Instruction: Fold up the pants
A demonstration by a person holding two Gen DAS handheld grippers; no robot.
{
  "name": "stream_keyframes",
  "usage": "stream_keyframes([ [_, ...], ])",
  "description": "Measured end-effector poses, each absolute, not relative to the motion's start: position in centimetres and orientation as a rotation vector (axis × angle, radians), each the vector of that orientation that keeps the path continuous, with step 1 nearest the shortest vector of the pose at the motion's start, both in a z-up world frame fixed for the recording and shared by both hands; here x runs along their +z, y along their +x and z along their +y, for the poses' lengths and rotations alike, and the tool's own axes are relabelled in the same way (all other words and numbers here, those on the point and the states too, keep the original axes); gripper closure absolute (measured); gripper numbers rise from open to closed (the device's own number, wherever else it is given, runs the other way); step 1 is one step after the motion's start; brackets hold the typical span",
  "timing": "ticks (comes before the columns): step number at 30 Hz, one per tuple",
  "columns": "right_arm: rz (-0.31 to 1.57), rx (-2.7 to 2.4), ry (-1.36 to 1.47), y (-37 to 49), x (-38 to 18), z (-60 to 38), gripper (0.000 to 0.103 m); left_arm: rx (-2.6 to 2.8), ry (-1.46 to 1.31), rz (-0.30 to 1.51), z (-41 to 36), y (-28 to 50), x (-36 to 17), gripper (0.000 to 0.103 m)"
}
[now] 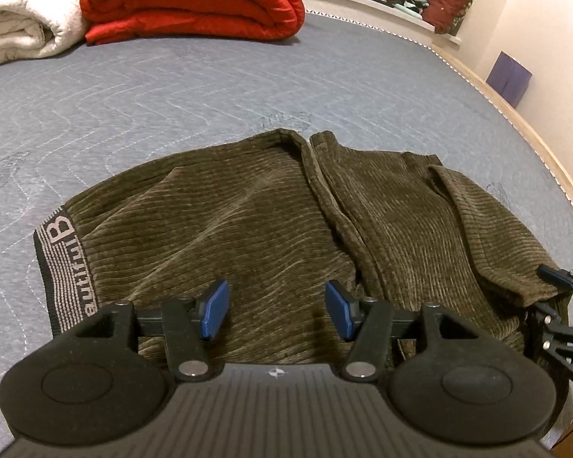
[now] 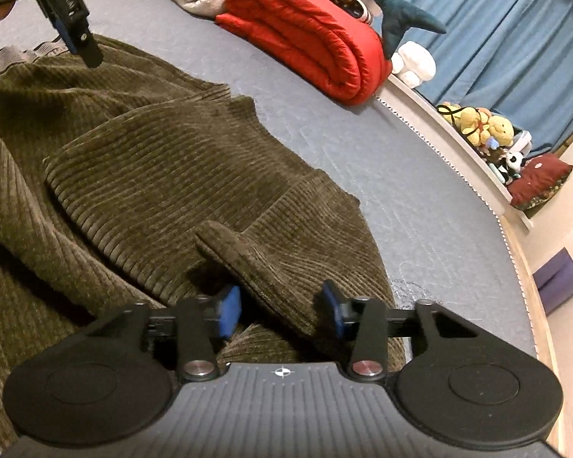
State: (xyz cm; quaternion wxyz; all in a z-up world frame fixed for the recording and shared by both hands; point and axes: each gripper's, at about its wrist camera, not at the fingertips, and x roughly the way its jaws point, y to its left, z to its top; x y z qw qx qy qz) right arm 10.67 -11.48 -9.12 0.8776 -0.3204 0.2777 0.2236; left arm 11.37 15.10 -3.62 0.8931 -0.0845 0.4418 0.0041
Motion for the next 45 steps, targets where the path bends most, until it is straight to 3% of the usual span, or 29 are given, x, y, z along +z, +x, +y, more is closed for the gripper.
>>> stream_keyframes([
  [3,0.575,0.462,-0.641,10.8,-8.8,-11.7,0.080,0.006,-0.174,0.915,15.1,11.4,-3.6,0.042],
  [6,0.568,0.458,-0.613,10.8,-8.3,-11.8,0.086,0.010,-0.181,0.913,15.3,11.3,-3.5,0.042],
  [35,0.568,0.450,-0.606,10.4,-8.1,-12.0,0.088,0.012,-0.180,0.914,15.5,11.2,-3.5,0.041],
  [45,0.480,0.259,-0.299,11.1,-2.2,-18.2,0.095,-0.004,-0.178,0.912,15.2,11.2,-3.4,0.041],
])
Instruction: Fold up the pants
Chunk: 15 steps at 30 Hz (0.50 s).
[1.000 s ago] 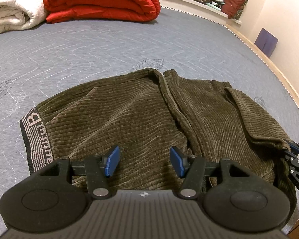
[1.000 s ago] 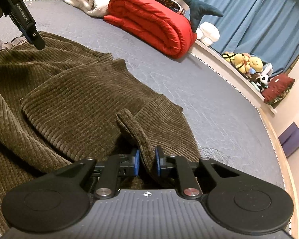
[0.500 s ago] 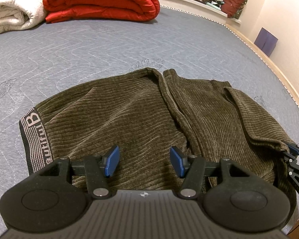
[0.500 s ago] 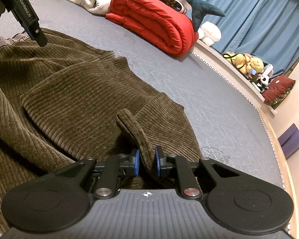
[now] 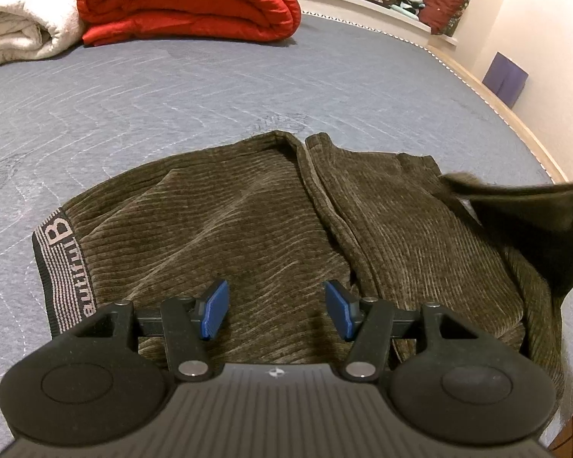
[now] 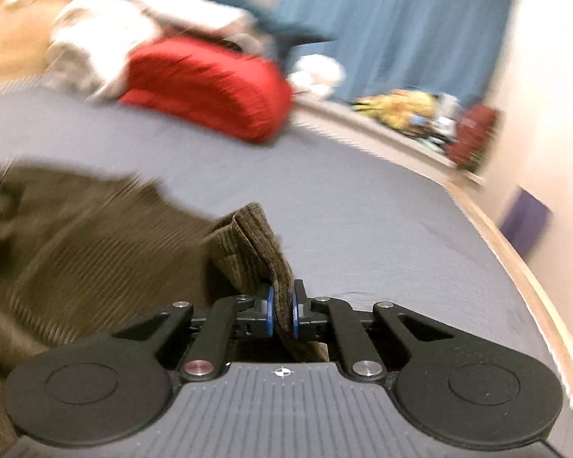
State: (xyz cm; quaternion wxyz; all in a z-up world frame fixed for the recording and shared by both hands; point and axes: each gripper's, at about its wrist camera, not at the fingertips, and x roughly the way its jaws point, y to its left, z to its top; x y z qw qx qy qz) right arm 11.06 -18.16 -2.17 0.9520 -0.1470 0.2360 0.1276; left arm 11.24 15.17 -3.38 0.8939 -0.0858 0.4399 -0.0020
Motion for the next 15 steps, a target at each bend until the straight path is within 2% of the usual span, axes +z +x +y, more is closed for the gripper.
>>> stream_keyframes([
  [6,0.497,-0.058,0.018,10.3,-0.7,-27.7,0.096,-0.014,-0.175,0.910,14.8,11.2,-3.3,0.041],
  [15,0.768,-0.556,0.449,6.6,-7.7,-41.3,0.097,-0.023,-0.164,0.912,14.0,11.2,-3.3,0.041],
])
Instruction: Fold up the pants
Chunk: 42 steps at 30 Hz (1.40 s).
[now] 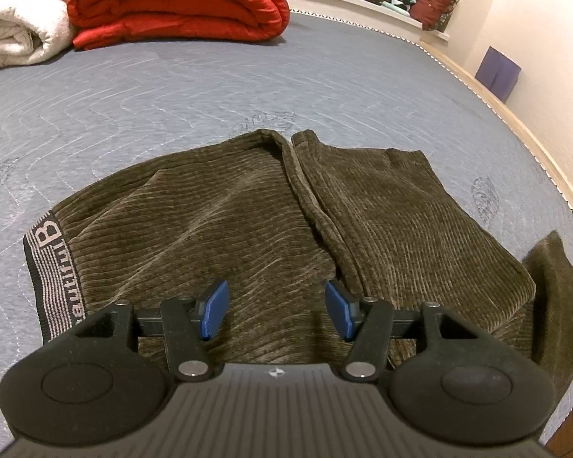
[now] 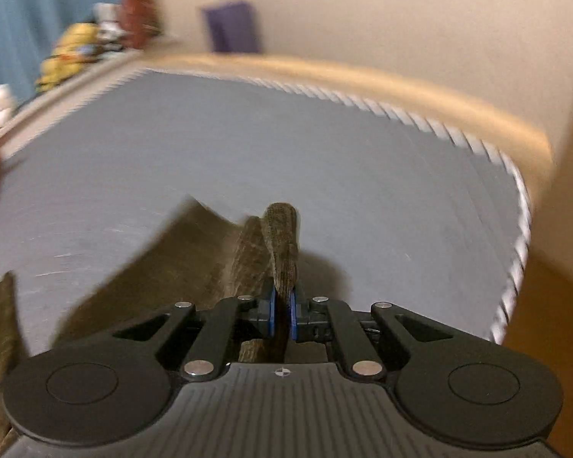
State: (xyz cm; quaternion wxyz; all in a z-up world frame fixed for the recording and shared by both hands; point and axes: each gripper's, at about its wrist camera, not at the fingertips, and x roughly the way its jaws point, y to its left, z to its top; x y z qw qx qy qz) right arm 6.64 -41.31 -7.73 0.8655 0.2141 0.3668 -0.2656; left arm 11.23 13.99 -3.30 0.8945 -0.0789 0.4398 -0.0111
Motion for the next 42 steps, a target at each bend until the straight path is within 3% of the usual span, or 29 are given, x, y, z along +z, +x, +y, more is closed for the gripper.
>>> stream_keyframes([
  [5,0.812,-0.640,0.547,4.3,-10.0,-44.5,0.097,-0.022,-0.161,0.911,14.0,11.3,-3.3,0.041],
  [10,0.730,-0.841,0.530,2.3,-8.5,-49.2,0.097,-0.030,-0.151,0.916,13.6,11.4,-3.5,0.041],
  [15,0.788,-0.860,0.680,1.2,-11.6,-52.9,0.097,-0.040,-0.145,0.914,13.1,11.4,-3.4,0.041],
  [20,0.744,-0.878,0.616,2.3,-11.4,-53.3,0.097,-0.047,-0.152,0.909,13.2,11.1,-3.2,0.041],
  [23,0.823,-0.839,0.643,3.1,-12.2,-54.2,0.096,-0.047,-0.155,0.907,13.6,10.9,-3.1,0.041],
  [25,0.833,-0.846,0.605,3.4,-11.5,-54.1,0.090,-0.043,-0.162,0.907,14.1,10.8,-3.0,0.041],
  [27,0.796,-0.895,0.579,2.9,-9.9,-53.5,0.072,-0.040,-0.173,0.905,14.4,10.8,-2.9,0.033],
  [29,0.721,-0.937,0.533,2.3,-7.8,-51.9,0.065,-0.042,-0.176,0.898,14.5,10.8,-2.6,0.031],
  [34,0.599,-0.701,0.474,4.9,-5.2,-47.3,0.057,-0.055,-0.162,0.898,13.9,10.9,-2.6,0.031],
  [37,0.674,-0.442,0.517,9.6,-6.9,-44.9,0.053,-0.052,-0.149,0.907,13.5,11.0,-2.9,0.031],
  [42,0.833,-0.460,0.525,16.1,-11.1,-43.2,0.051,-0.027,-0.162,0.913,14.1,11.3,-3.2,0.031],
])
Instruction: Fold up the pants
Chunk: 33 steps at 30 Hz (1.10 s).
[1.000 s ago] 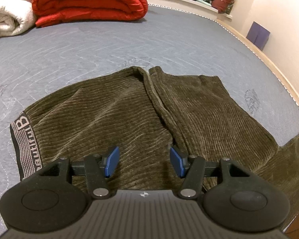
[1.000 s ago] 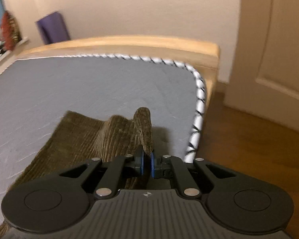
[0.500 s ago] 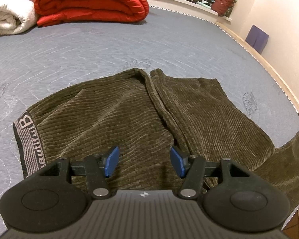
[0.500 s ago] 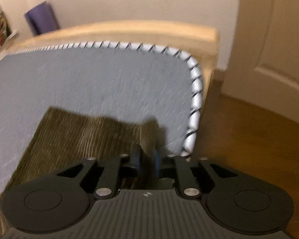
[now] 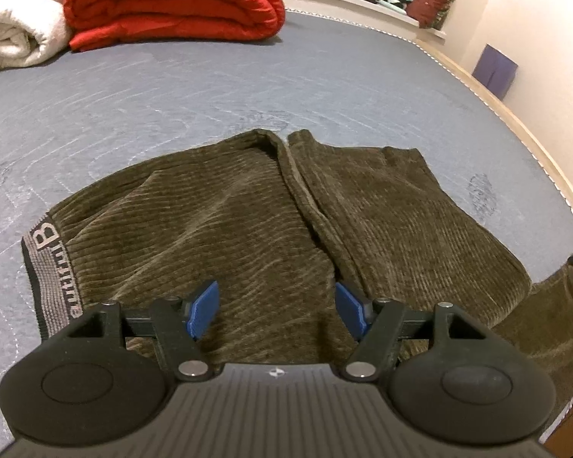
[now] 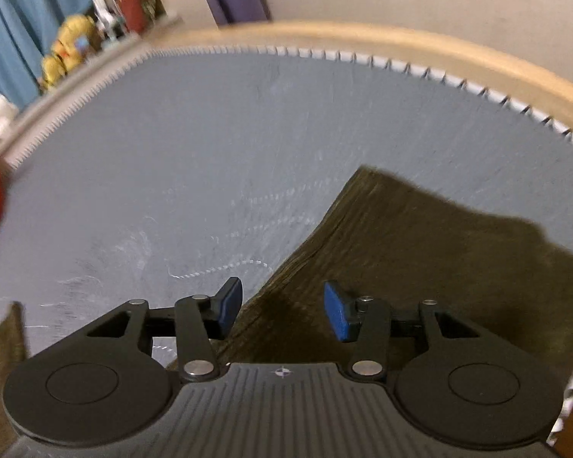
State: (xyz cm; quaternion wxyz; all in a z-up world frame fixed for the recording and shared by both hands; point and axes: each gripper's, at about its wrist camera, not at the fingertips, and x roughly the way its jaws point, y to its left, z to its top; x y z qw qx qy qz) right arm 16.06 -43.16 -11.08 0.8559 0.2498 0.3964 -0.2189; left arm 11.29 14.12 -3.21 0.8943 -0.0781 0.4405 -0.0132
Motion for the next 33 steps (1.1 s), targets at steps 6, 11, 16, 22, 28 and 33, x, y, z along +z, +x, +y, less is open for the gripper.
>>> stream_keyframes([
  [6,0.877,-0.681,0.328,20.5,-12.9,-41.0,0.093,-0.001,-0.191,0.917,15.9,11.5,-3.1,0.031],
  [11,0.759,-0.785,0.398,21.7,-13.3,-42.7,0.095,0.005,-0.203,0.915,17.0,11.6,-2.7,0.031],
  [16,0.723,-0.816,0.434,22.7,-14.4,-44.2,0.094,0.003,-0.201,0.918,17.5,11.4,-2.5,0.031],
  [22,0.729,-0.772,0.391,22.5,-13.8,-43.9,0.070,-0.007,-0.208,0.912,17.8,10.8,-2.3,0.030],
  [28,0.678,-0.758,0.406,17.9,-11.4,-46.1,0.052,-0.037,-0.206,0.904,16.8,10.5,-2.2,0.030],
  [33,0.680,-0.803,0.418,12.9,-10.8,-49.3,0.052,-0.065,-0.192,0.895,15.3,10.6,-1.9,0.030],
])
